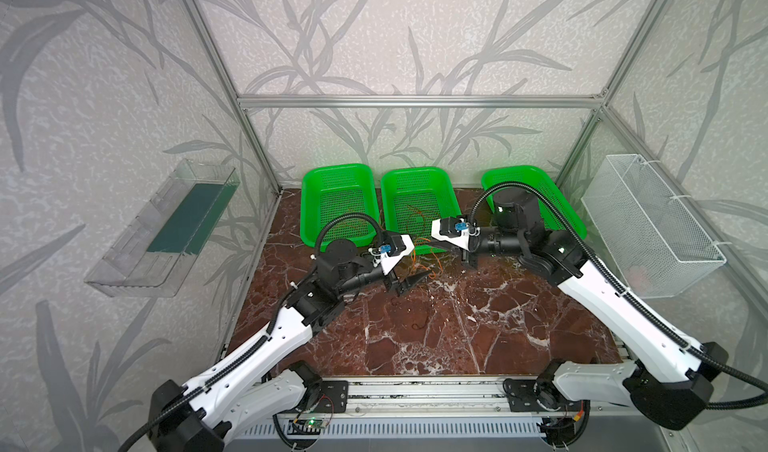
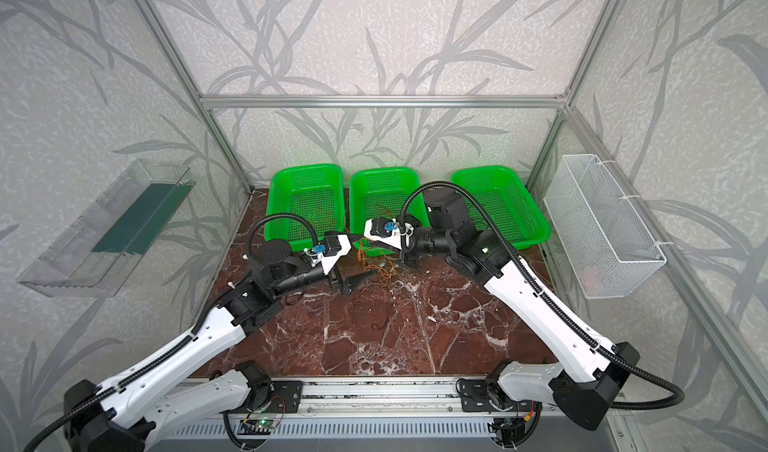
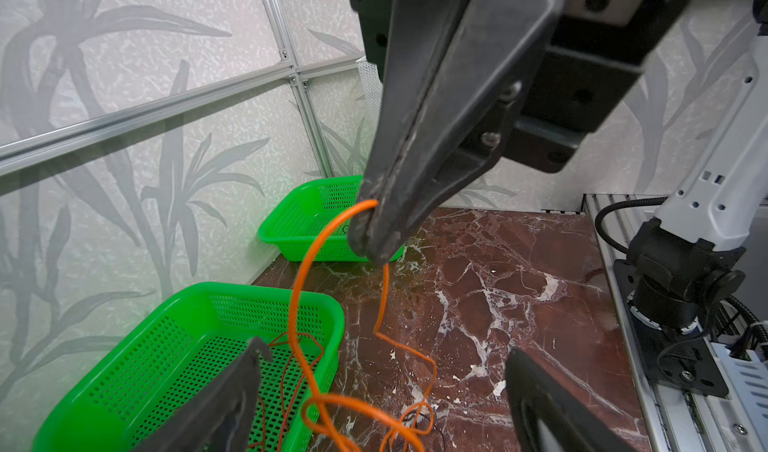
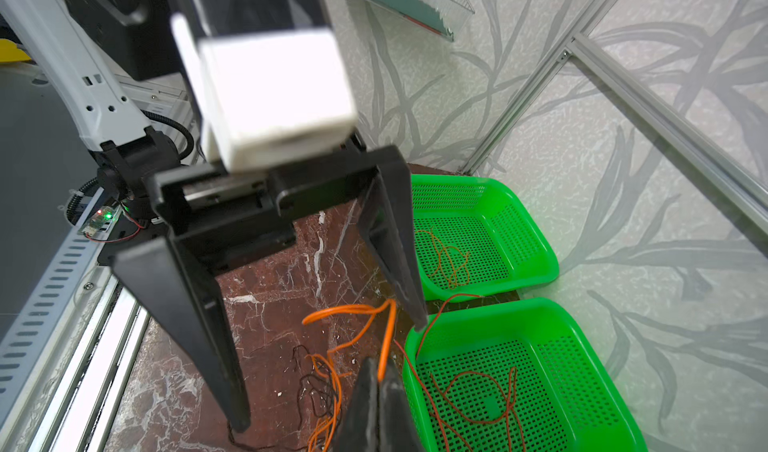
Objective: Untangle the cables
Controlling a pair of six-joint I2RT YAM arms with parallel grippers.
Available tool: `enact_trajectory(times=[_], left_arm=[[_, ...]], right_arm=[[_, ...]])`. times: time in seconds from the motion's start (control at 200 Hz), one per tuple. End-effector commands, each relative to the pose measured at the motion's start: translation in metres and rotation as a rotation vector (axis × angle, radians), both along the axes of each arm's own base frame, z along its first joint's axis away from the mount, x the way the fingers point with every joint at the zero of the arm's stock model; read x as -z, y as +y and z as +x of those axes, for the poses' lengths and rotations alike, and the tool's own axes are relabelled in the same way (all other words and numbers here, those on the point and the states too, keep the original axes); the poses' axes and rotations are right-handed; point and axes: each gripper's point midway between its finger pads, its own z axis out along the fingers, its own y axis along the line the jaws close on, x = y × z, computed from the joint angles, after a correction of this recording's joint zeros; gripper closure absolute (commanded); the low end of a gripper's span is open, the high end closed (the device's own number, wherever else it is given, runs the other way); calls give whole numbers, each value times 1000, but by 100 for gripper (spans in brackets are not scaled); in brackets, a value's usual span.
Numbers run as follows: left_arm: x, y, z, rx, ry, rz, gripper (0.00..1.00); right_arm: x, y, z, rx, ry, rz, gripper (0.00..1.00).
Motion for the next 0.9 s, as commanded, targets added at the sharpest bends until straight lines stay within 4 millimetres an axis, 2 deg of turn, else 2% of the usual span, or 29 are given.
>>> enact_trajectory(times=[0.0,0.135,0.155,0.2,0.225,0.38,0.445,0.475,0.515,0.535,0.625,0.785,0.895], left_arm=[[-30,-11,11,-16,-84,-47,11],[-31,-32,12,51,-76,-18,23],[-31,-34,12,59,-74,-20,28],[-35,-39,10,77,-78,-24,54],[-36,-41,10,81,-80,-27,63],[-53,-42,3,92,-106,-55,100],[-60,-41,2,89,-114,-60,100],[-64,-39,2,80,-119,-65,100],[-69,-37,4,63,-125,-71,100],[-72,-36,4,55,-128,-74,100],[-86,-32,9,15,-140,-94,100],[-114,-29,13,-18,-142,-164,100],[-122,-34,10,3,-124,-195,100]], right_arm=[[-31,1,-8,-36,-47,71,100],[-43,1,-9,-44,-68,105,100],[-44,1,-8,-44,-67,109,100],[-45,2,-7,-44,-66,117,100],[-46,1,-5,-37,-67,120,100],[-44,-6,14,57,-56,180,100],[-42,-13,24,109,-38,210,98],[-42,-16,27,135,-35,223,89],[-42,-20,32,172,-27,247,70],[-41,-23,33,188,-20,260,63],[-33,-35,38,263,33,336,44],[7,-42,34,299,149,455,38],[21,-27,31,249,229,514,40]])
